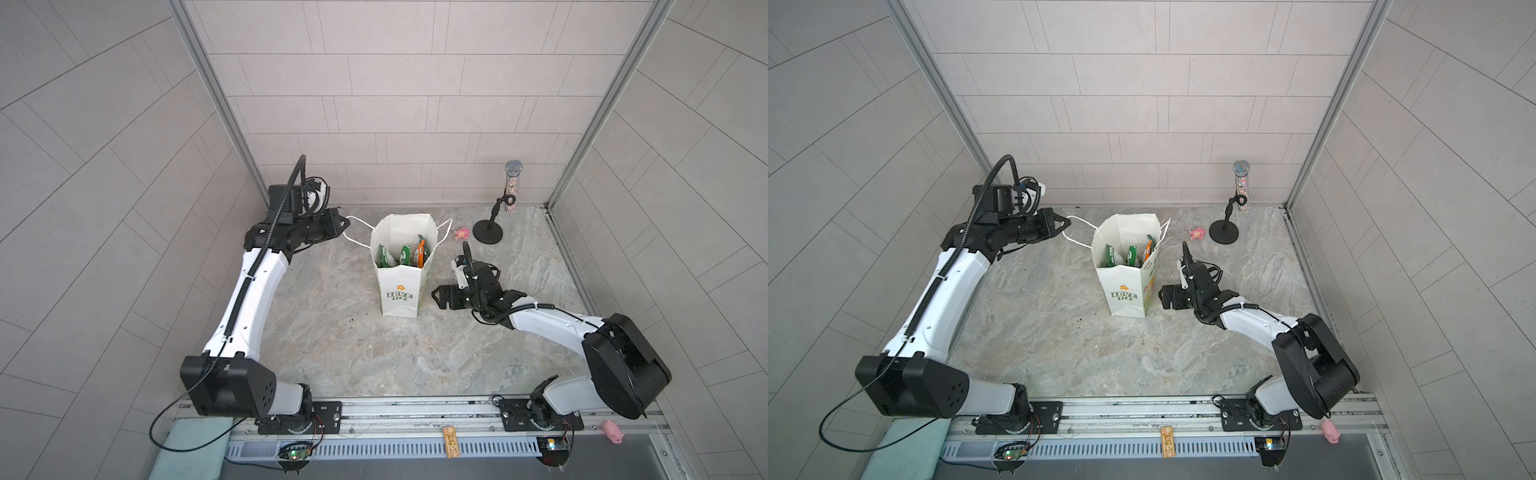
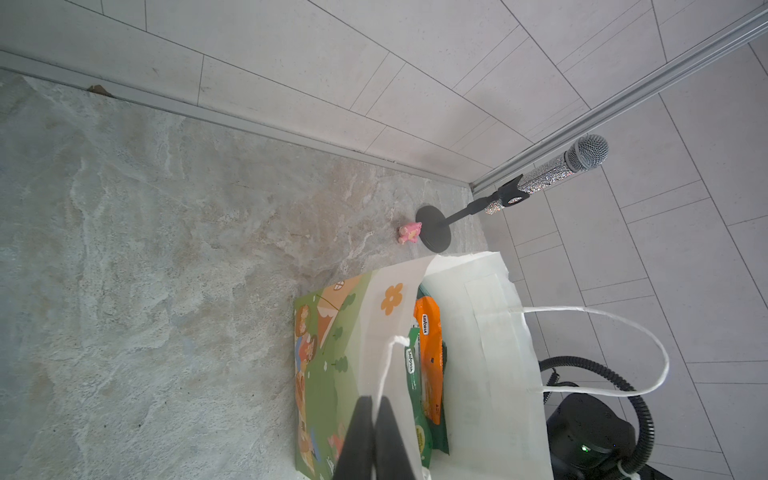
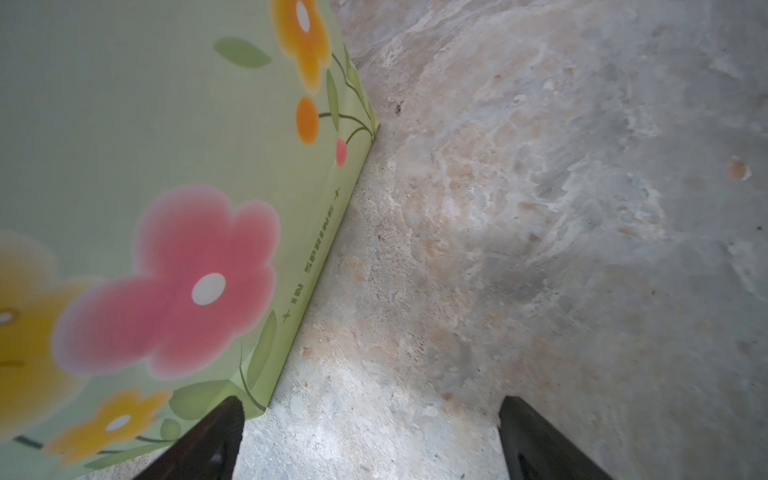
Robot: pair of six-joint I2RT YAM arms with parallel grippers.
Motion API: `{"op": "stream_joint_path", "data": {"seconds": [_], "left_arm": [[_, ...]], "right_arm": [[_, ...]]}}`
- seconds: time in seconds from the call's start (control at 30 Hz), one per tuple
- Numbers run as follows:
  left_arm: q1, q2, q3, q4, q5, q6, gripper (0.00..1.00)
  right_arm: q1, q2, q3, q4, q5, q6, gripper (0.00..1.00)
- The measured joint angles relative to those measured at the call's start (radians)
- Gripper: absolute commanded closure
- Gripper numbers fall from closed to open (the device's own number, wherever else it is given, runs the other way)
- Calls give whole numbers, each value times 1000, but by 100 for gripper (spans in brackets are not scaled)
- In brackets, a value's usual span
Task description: Take the snacks out of the paper bag
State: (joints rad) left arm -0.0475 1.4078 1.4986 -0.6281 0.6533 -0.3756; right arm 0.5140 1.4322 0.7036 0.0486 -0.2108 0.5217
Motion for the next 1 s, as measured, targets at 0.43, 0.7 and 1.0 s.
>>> {"op": "stream_joint_path", "data": {"seconds": [0.43, 0.7, 1.0], "left_arm": [[-7, 109, 222, -105, -17, 40, 100], [-8, 204, 376, -146, 22, 44, 100], [-58, 231, 433, -188, 34, 63, 100]], "right_arm": [[91, 142, 57, 132, -18, 95, 5], [164, 274, 143, 239, -34, 156, 5], [238, 420, 273, 329, -35, 184, 5]]}}
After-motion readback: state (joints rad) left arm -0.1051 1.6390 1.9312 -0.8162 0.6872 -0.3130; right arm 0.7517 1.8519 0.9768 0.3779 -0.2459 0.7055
